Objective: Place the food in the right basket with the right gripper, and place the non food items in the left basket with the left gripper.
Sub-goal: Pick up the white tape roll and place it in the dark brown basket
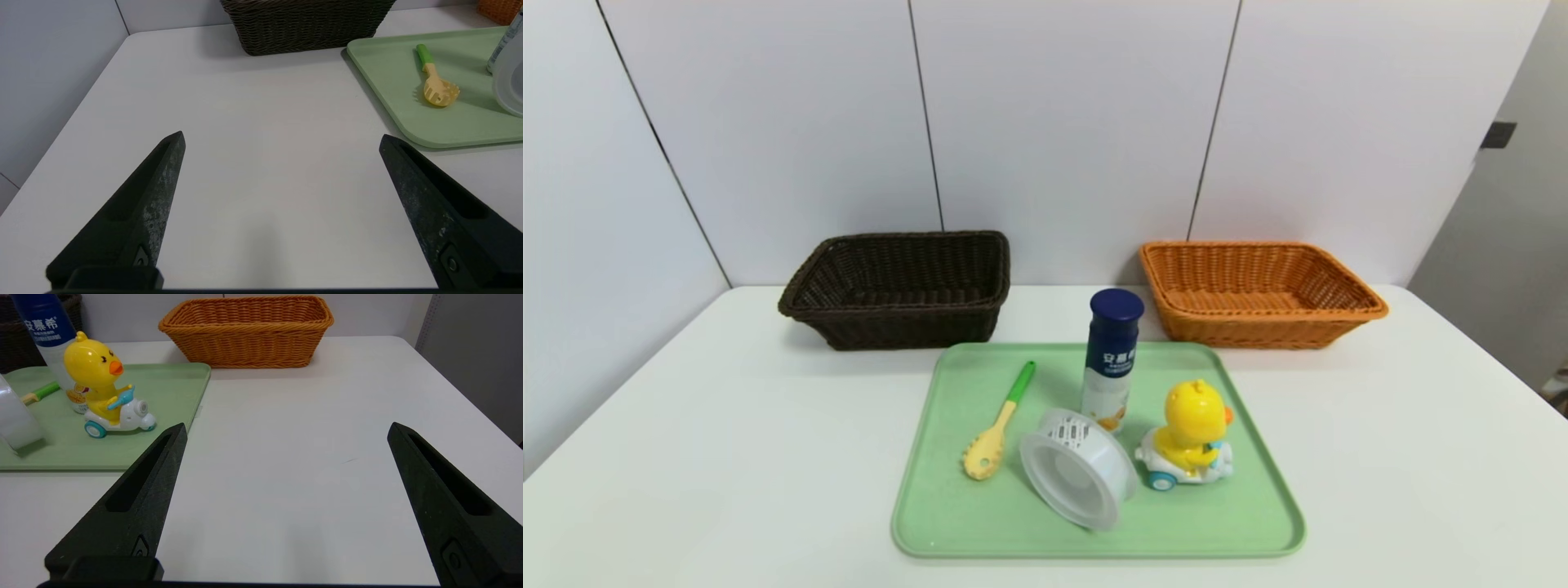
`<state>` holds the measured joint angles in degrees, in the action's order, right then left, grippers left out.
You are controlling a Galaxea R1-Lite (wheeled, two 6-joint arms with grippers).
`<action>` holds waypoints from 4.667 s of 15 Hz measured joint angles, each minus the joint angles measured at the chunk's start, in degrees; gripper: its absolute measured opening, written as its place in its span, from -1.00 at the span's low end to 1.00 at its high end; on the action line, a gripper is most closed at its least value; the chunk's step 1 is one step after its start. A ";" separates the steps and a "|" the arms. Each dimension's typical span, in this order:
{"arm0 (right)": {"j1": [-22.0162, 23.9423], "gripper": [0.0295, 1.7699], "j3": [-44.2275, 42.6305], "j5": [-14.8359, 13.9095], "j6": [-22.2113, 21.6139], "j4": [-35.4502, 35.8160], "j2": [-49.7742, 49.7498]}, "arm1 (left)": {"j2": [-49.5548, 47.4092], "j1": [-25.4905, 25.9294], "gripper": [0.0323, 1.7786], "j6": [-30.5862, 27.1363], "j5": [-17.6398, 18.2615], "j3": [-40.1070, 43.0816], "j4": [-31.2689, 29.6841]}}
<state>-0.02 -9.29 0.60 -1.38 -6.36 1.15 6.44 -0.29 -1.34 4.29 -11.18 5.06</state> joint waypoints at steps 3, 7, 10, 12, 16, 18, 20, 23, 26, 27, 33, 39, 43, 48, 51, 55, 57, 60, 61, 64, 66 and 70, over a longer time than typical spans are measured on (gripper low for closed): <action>-0.44 0.91 -7.00 0.02 -0.07 -3.67 6.88 | 10.37 -0.04 0.90 1.07 0.17 -7.97 0.78; -1.12 0.91 -15.24 0.26 -0.16 -4.16 22.00 | 27.10 -0.06 0.90 1.37 0.20 -18.48 0.95; -1.24 0.91 -21.32 1.35 -0.18 -4.08 34.79 | 39.03 -0.01 0.90 1.21 -0.05 -24.70 1.00; -1.32 0.91 -24.99 2.21 -0.11 -4.00 41.94 | 44.91 0.05 0.90 0.77 -0.13 -27.55 0.95; -1.46 0.91 -28.33 5.68 0.44 -3.94 50.88 | 55.19 0.13 0.90 0.30 3.08 -30.24 -3.05; -1.54 0.91 -29.25 6.56 0.69 -3.96 53.15 | 58.97 0.05 0.90 0.00 6.70 -30.29 -8.44; -1.95 0.91 -29.88 9.53 0.87 -3.94 54.42 | 61.42 0.02 0.90 0.00 7.61 -30.31 -9.26; -2.78 0.92 -30.65 14.51 1.00 -3.91 55.80 | 63.65 -1.02 0.90 -0.22 11.30 -30.11 -9.41; -3.69 0.92 -31.98 15.97 2.61 -3.02 57.53 | 64.87 -1.82 0.90 -0.74 18.42 -30.77 -9.80; -4.51 0.92 -32.00 16.74 3.00 -2.47 57.87 | 65.15 -2.18 0.90 -1.60 20.35 -31.07 -9.85; -9.29 0.92 -31.39 17.70 3.28 2.49 61.31 | 68.34 -6.21 0.90 -6.31 34.95 -31.54 -15.12; -9.68 0.92 -30.54 17.70 3.35 2.95 62.83 | 78.04 -15.12 0.90 -13.53 38.64 -32.23 -21.70; -11.63 0.92 -31.50 17.79 3.22 3.72 62.83 | 80.77 -21.11 0.90 -13.95 38.99 -33.46 -21.89; -14.77 0.92 -32.61 17.65 3.08 2.89 62.35 | 81.46 -25.50 0.90 -14.03 44.30 -33.63 -21.74; -15.27 0.92 -33.18 17.62 3.02 2.62 61.64 | 81.80 -27.54 0.90 -15.86 44.93 -33.22 -21.70; -15.37 0.92 -32.90 17.64 2.91 1.93 60.67 | 86.00 -27.88 0.90 -22.36 44.91 -33.63 -21.94; -15.35 0.92 -32.72 17.62 2.91 1.57 60.23 | 89.13 -27.79 0.90 -25.39 45.00 -34.99 -22.03; -15.35 0.92 -32.57 17.65 2.91 1.57 59.95 | 92.76 -27.73 0.90 -26.71 45.20 -37.74 -22.06; -15.32 0.92 -32.50 17.64 2.89 1.57 59.77 | 93.72 -27.71 0.90 -26.75 45.20 -38.49 -22.11; -15.21 0.92 -31.81 17.55 2.83 1.55 59.10 | 96.04 -27.58 0.90 -26.82 45.29 -40.36 -22.64; -15.13 0.92 -31.37 17.57 2.76 1.55 58.83 | 97.50 -27.56 0.90 -26.79 45.74 -41.52 -23.53; -14.99 0.92 -31.17 17.57 2.69 1.55 58.64 | 99.82 -27.58 0.90 -26.83 48.54 -42.07 -25.04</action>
<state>-15.02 -40.46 18.16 1.32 -4.82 59.78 106.25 -27.87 -28.17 52.83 -53.25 -19.98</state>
